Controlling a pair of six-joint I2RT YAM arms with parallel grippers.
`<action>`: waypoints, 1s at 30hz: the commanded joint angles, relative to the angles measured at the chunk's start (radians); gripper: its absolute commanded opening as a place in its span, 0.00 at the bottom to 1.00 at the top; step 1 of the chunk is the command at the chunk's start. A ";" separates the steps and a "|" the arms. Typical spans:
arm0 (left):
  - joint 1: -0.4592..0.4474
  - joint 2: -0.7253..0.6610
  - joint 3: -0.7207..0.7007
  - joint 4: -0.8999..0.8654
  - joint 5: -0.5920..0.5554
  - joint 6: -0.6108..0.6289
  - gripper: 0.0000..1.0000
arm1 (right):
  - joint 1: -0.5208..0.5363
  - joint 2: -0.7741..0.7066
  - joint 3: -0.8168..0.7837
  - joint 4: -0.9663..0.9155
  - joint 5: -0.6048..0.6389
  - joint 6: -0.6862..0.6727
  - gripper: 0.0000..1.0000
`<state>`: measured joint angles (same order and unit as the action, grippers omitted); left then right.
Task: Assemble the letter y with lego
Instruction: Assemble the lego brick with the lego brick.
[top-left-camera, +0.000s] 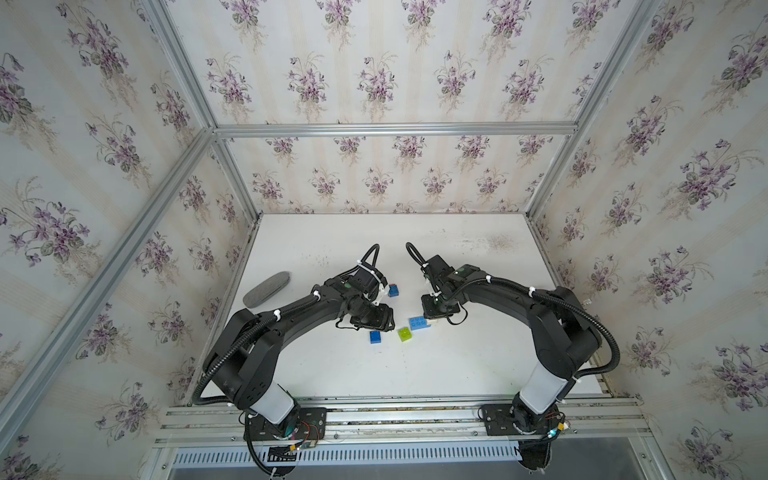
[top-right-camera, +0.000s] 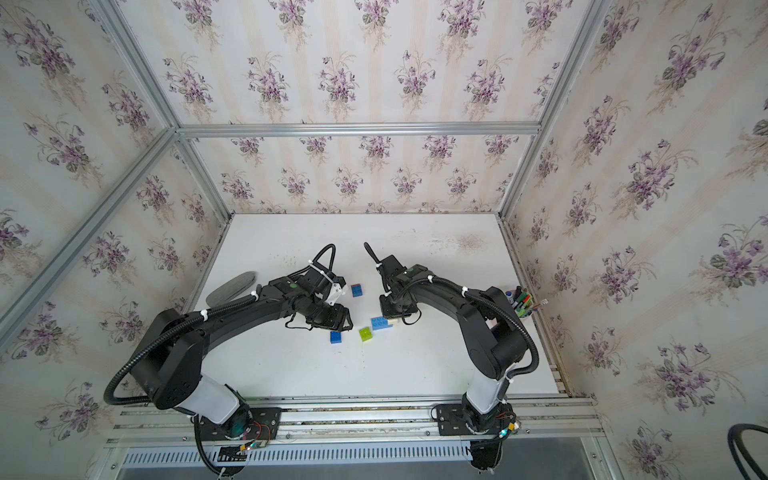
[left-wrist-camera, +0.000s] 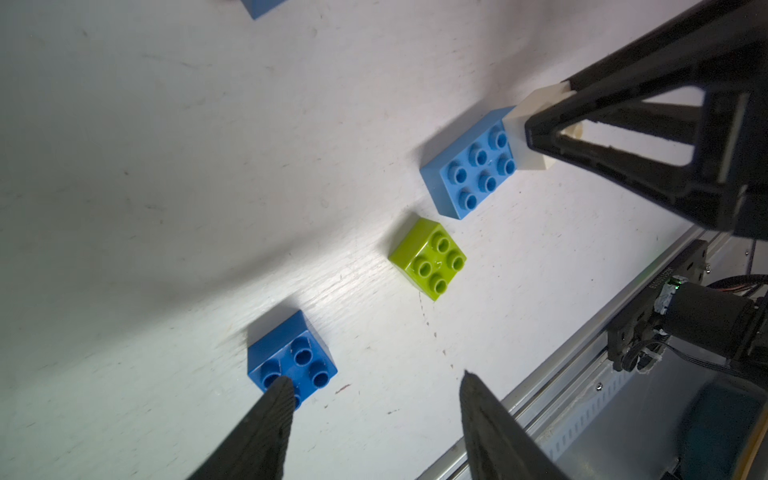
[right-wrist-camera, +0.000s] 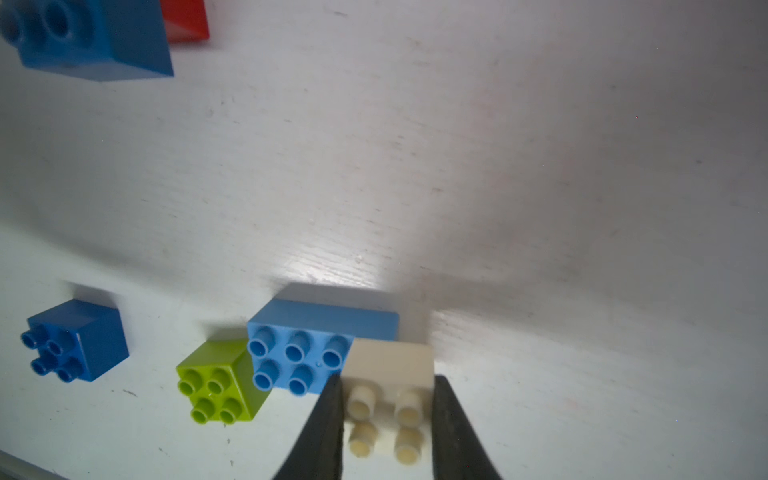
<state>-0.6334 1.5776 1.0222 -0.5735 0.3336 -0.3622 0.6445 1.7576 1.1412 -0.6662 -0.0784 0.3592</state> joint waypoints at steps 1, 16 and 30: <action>0.000 -0.006 -0.001 -0.004 -0.011 -0.003 0.66 | 0.016 0.042 -0.008 -0.030 0.061 0.010 0.20; 0.001 0.001 -0.001 -0.006 -0.021 -0.004 0.65 | 0.036 0.057 0.009 -0.012 0.085 0.156 0.19; 0.002 0.011 0.022 -0.006 -0.033 -0.006 0.66 | -0.007 0.034 0.051 0.019 0.112 0.254 0.21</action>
<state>-0.6323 1.5856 1.0386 -0.5747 0.3119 -0.3695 0.6403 1.7821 1.1847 -0.6331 -0.0174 0.5705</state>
